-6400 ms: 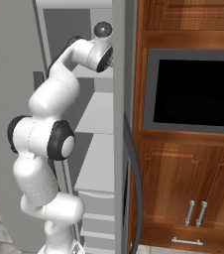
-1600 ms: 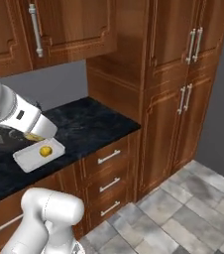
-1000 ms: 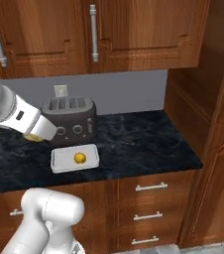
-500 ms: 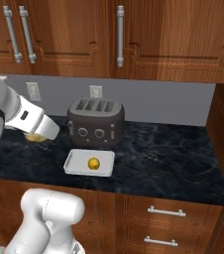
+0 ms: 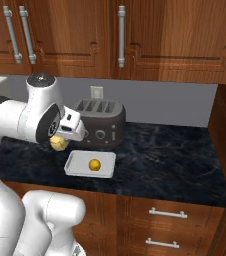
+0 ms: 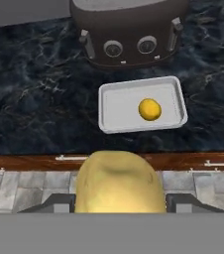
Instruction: Take the potato and lemon out of the freezer and place them in the tupperware container on the counter. Then put the tupperware containing the vegetables back in the freezer.
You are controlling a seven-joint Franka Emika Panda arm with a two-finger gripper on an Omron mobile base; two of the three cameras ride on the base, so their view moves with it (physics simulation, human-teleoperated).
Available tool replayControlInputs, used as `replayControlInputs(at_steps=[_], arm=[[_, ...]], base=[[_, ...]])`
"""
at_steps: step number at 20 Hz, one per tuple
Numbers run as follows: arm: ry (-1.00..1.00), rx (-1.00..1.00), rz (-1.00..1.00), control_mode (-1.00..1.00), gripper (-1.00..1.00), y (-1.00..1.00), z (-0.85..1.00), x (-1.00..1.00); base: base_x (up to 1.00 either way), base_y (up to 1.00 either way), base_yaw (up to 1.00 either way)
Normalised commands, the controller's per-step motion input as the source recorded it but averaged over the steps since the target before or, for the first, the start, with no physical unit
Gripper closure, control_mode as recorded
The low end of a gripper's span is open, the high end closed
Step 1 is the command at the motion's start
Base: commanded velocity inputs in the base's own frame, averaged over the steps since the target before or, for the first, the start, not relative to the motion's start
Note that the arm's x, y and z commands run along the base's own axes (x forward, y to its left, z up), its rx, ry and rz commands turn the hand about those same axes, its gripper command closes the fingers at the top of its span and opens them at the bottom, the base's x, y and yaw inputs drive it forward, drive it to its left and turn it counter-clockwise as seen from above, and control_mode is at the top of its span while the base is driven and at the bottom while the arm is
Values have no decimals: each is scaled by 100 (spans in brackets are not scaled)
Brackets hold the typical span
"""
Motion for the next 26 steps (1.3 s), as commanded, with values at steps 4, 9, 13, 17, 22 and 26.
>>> replayControlInputs(at_steps=[4,9,13,17,22,26], arm=[[10,-1,18,-100,100,0,-92,90],[1,-4,16,-100,100,11,-85,67],[0,-5,10,-100,100,16,-70,46],[0,-2,9,-100,100,1,-46,53],[1,0,9,-100,100,0,-41,60],[3,0,6,-100,100,1,-47,64]], base=[[0,0,0],[0,0,0],[0,0,0],[0,0,0],[0,0,0],[0,0,0]])
